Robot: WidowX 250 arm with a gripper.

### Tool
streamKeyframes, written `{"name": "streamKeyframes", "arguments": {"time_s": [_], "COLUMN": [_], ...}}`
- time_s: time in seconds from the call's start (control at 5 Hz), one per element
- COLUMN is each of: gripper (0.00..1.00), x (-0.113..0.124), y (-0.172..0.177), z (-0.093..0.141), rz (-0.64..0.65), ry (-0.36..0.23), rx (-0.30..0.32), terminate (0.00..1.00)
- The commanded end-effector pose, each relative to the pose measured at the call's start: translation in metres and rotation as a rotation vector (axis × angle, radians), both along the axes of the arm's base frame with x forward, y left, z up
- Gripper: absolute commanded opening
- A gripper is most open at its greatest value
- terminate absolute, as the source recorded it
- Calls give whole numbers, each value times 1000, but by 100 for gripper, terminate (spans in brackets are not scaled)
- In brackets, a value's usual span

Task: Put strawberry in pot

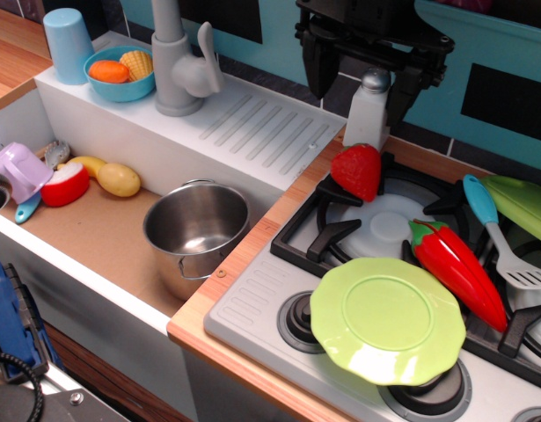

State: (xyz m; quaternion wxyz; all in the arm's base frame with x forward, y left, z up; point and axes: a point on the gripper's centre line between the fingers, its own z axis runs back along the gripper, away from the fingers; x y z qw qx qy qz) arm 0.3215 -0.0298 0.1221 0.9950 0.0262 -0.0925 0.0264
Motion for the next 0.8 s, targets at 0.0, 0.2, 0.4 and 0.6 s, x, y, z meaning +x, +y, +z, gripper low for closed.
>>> {"name": "streamKeyframes", "arguments": {"time_s": [0.0,0.2,0.4,0.6], "gripper": [100,100,100,100], "x": [0,2,3,4], "y": [0,-7,-10,-8], "z": [0,-11,-20,-29], "rz": [0,13,21,14], "ry": [0,-7,-11,-22], "rx": [0,-11,-12,-21], "terminate": [0,0,0,0]}}
